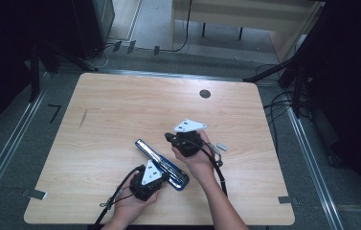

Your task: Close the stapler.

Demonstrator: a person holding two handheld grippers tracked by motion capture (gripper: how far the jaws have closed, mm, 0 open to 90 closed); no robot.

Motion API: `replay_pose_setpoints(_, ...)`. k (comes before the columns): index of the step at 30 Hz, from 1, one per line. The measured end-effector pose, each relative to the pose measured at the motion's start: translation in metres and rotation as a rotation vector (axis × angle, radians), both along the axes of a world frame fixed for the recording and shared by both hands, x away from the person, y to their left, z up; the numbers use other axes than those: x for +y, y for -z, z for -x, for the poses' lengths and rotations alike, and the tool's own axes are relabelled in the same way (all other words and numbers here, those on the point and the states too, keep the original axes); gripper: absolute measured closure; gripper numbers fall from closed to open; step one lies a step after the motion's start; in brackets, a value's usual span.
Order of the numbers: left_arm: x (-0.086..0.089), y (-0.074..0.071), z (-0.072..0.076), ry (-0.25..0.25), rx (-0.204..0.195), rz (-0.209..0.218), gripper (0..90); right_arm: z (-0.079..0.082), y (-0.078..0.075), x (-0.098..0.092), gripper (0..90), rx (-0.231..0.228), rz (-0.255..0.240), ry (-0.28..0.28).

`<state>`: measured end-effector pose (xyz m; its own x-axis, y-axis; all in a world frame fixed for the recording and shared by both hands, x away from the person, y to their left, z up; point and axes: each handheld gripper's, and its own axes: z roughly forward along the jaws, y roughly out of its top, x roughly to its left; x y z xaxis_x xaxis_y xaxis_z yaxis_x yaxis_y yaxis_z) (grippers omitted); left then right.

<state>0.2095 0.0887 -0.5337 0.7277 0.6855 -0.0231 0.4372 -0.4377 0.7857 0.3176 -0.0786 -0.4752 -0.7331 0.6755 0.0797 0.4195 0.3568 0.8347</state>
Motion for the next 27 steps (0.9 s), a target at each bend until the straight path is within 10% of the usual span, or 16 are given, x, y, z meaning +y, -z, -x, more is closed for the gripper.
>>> replay_pose_setpoints(27,-0.001,0.000,0.001,0.001,-0.009,-0.006,90.0,-0.016,0.039,-0.136,90.0,0.057,0.067,0.272)
